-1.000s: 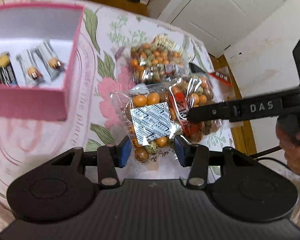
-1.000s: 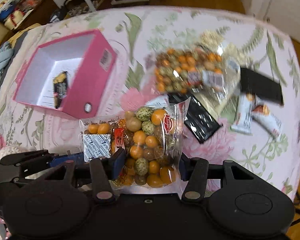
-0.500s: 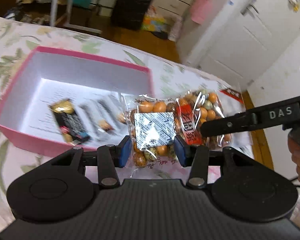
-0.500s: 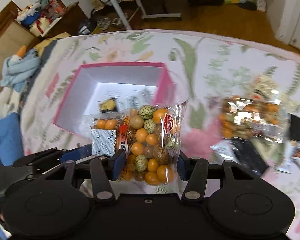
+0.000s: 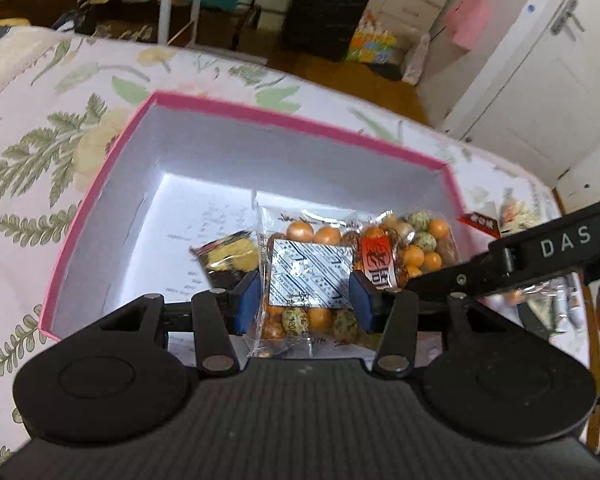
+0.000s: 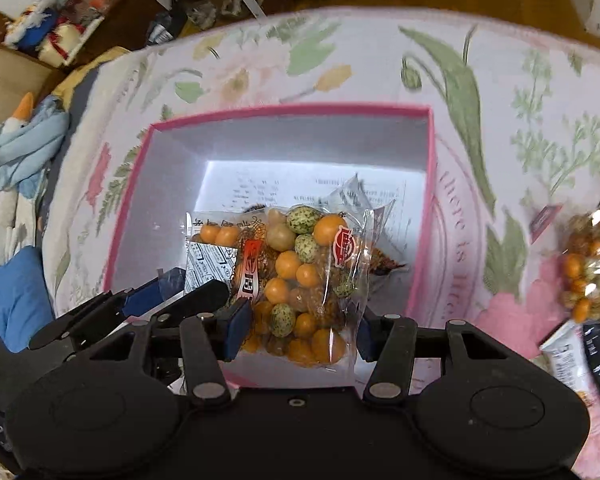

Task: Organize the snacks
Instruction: 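Carry the peanut bag into the pink box and release it, then return the left gripper to the pile and grasp another white wafer roll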

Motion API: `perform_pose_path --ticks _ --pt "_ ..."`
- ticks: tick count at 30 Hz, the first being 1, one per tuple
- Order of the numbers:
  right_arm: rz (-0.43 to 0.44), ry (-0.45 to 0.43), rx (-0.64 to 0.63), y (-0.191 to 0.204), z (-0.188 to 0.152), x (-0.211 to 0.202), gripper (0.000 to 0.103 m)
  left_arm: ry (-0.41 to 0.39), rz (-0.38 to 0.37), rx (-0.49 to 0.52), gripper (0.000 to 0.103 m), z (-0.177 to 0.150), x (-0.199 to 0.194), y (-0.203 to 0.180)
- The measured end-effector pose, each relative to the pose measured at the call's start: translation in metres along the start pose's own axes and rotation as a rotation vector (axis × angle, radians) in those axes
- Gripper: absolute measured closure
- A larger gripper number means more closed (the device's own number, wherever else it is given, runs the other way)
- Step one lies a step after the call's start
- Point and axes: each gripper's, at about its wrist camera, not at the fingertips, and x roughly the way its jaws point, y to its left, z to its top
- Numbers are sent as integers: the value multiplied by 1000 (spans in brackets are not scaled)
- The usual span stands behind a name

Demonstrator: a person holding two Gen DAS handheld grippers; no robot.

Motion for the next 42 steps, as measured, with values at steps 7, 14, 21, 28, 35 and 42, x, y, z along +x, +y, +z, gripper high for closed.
perform_pose_path --ticks 7,14,21,28,35,42 --pt "25 49 -21 2 -6 23 43 34 180 115 54 -12 13 -15" --pt "-38 -2 -185 5 -34 -20 37 -42 195 162 49 -14 -29 -40" --pt "-15 -144 -311 -19 -68 -110 36 -55 49 143 48 -15 -79 -73" --pt "-55 -326 -364 -84 -103 -184 35 -4 -94 162 48 -24 -88 -123" --pt "-148 -453 -339 -162 -124 -199 33 71 -172 173 48 -42 -52 -185" --pt "-128 -370 -77 -248 -109 -179 35 105 -119 227 48 -73 0 -252"
